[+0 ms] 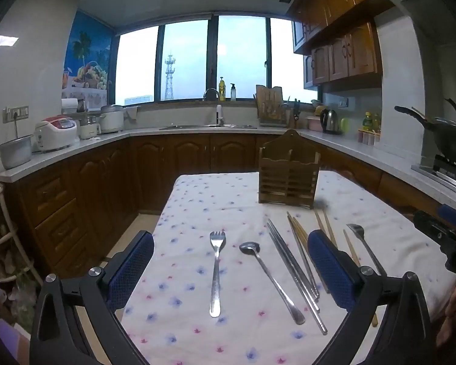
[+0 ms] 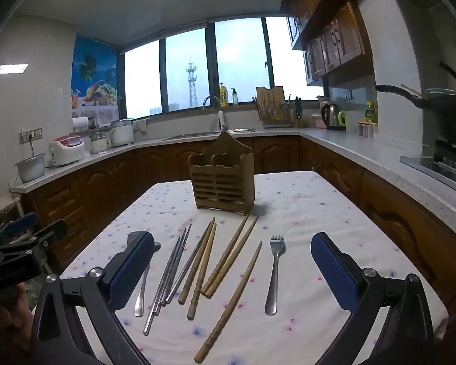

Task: Organize utensils

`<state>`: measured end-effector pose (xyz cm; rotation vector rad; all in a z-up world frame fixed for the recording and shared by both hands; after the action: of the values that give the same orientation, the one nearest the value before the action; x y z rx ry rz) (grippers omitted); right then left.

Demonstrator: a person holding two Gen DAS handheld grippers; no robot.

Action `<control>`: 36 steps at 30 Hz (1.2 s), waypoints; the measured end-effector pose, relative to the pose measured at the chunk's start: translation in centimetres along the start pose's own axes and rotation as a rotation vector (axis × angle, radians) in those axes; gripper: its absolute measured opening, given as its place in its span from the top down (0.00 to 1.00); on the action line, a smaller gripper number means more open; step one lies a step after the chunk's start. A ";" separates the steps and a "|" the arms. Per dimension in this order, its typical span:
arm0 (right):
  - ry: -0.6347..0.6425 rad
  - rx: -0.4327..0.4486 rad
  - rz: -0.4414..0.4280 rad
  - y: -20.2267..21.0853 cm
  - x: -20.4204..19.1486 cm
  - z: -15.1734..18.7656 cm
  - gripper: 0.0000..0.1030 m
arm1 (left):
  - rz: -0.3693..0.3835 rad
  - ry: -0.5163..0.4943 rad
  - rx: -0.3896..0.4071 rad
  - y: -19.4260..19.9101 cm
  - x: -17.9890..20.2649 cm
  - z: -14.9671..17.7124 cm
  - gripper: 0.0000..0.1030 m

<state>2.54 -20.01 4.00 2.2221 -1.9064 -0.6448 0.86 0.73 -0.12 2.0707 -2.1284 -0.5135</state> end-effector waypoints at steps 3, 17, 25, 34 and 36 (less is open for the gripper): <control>0.003 0.003 0.000 0.0 0.0 0.0 0.00 | 0.002 0.001 -0.001 -0.2 0.0 -0.1 0.01; 0.007 0.007 -0.007 -0.1 -0.4 -0.1 0.00 | 0.003 -0.001 0.002 -0.2 0.1 -0.1 0.01; 0.005 0.006 -0.008 -0.1 -0.3 0.0 0.00 | 0.002 -0.001 0.001 -0.3 0.2 -0.2 0.01; 0.003 0.004 -0.012 -0.1 -0.5 -0.1 0.00 | 0.004 -0.004 0.000 -0.4 0.2 0.0 0.01; 0.002 0.005 -0.013 -0.1 -0.4 -0.1 0.00 | 0.005 -0.002 -0.003 -0.5 0.1 0.0 0.01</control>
<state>2.58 -19.57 4.15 2.2389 -1.8963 -0.6397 1.28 0.62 -0.31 2.0638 -2.1323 -0.5176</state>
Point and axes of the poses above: each gripper's, at about its wrist camera, not at the fingertips, and y roughly against the way its jaws point, x to its right, z to its underside, the point moved 1 cm from there along -y, roughly the way its jaws point, and after that the axes turned 10 degrees about -y, right-handed, at the moved point
